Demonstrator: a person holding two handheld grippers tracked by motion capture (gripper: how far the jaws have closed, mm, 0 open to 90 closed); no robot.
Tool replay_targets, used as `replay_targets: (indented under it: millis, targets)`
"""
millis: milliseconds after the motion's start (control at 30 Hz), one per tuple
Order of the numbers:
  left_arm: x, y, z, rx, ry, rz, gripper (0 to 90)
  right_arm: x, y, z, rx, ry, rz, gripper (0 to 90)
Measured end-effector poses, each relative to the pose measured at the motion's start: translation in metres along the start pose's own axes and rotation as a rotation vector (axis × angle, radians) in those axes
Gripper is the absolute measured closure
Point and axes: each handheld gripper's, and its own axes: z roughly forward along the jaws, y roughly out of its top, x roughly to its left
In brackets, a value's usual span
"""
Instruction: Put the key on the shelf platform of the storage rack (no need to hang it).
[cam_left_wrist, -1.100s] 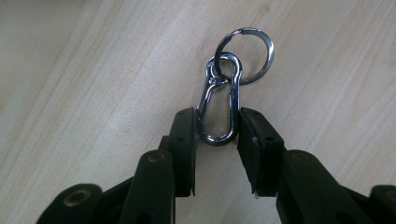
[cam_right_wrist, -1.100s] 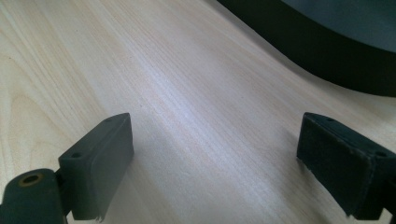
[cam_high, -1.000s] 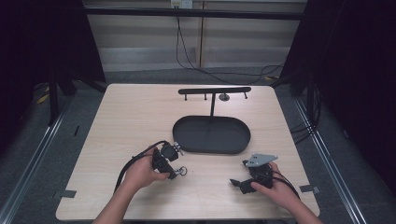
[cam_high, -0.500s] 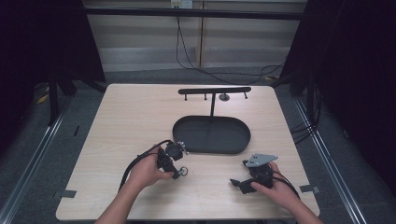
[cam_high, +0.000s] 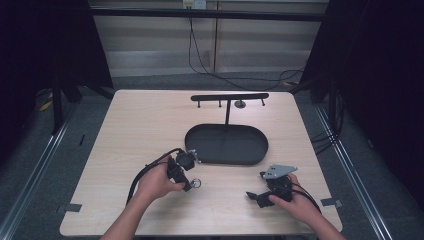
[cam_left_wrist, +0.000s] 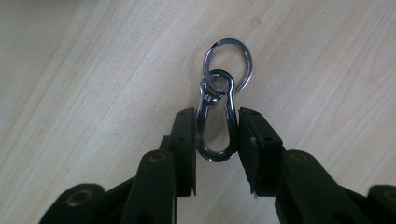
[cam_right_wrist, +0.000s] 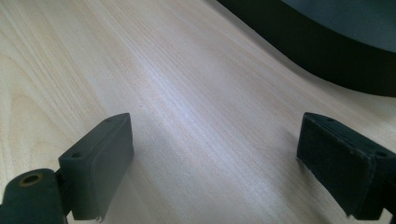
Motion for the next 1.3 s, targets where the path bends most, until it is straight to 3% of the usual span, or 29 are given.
replay_targets:
  millis: [233,600,1067,1300]
  targets:
    - [0.003,0.000,-0.013,-0.020,-0.014,-0.033,68.2,0.000,0.000,0.000,0.000,0.000,0.000,10.3]
    - [0.006,0.006,-0.031,-0.010,-0.006,-0.037,68.2,0.000,0.000,0.000,0.000,0.000,-0.001,10.3]
    - [0.011,0.024,-0.055,-0.040,-0.016,-0.046,68.2,0.000,0.000,0.000,0.000,0.000,-0.001,10.3]
    - [0.014,0.033,-0.062,-0.050,-0.020,-0.077,68.2,0.000,0.000,0.000,0.000,0.000,-0.001,10.3]
